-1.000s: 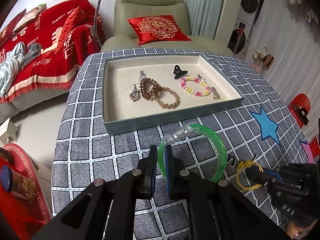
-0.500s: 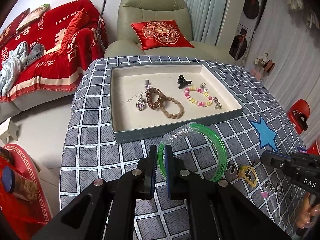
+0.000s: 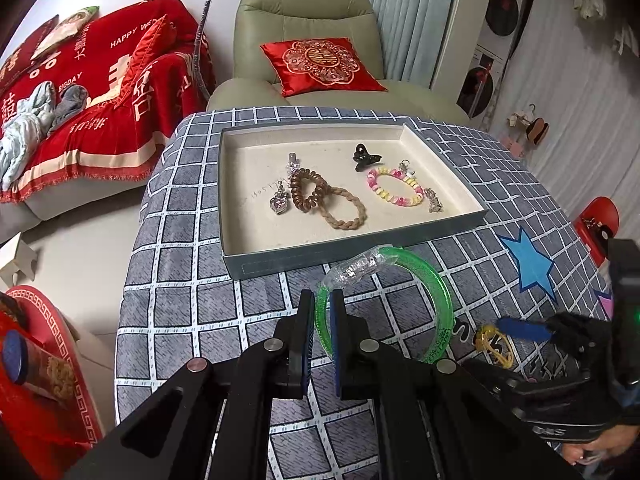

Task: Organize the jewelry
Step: 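Carry the green bangle with the left tool while the right tool carries the yellow cord bracelet into the tray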

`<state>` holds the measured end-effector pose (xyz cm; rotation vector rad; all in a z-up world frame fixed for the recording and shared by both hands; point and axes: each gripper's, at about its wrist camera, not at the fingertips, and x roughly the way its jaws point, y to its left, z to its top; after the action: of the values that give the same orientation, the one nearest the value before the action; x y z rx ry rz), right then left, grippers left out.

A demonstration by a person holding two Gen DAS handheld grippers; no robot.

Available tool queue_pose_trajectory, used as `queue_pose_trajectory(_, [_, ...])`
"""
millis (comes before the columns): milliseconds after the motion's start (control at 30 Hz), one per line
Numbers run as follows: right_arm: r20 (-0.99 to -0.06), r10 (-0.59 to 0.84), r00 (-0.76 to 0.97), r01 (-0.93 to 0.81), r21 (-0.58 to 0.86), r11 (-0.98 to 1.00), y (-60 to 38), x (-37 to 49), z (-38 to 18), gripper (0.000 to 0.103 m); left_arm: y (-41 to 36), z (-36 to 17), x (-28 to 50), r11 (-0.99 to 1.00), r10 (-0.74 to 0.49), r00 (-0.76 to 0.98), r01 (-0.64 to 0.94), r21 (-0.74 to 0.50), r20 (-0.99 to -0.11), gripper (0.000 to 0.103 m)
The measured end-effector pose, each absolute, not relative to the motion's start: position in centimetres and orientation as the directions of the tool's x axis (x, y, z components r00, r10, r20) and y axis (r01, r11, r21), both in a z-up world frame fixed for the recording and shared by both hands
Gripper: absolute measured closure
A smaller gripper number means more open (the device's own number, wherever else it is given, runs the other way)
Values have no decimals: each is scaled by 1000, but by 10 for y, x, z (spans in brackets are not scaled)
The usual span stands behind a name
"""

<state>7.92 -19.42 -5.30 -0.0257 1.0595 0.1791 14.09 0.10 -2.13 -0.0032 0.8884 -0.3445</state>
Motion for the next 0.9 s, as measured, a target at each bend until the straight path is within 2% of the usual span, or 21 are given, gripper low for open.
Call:
queue_pose_trajectory(33, [-871, 99, 481, -152, 28, 988, -193, 79, -53, 66, 1, -21, 141, 945, -295, 580, 293, -144, -759, 79])
queue_pose_trajectory(100, [-870, 99, 483, -139, 36, 990, -197, 78, -51, 89, 2, -21, 141, 945, -295, 581, 294, -142, -759, 79])
queue_pose_trajectory(133, [-869, 113, 482, -128, 58, 990, -202, 78, -50, 95, 2, -21, 141, 945, -295, 581, 294, -143, -758, 79])
queue_pose_trajectory(600, [-778, 243, 579, -66, 253, 965, -237, 90, 3, 97, 6, -6, 153, 946, -299, 595, 288, -149, -746, 79])
queue_pose_trajectory(900, [-732, 276, 623, -87, 286, 954, -242, 141, 39, 97, 15, 20, 197, 954, -282, 621, 262, -145, -731, 79])
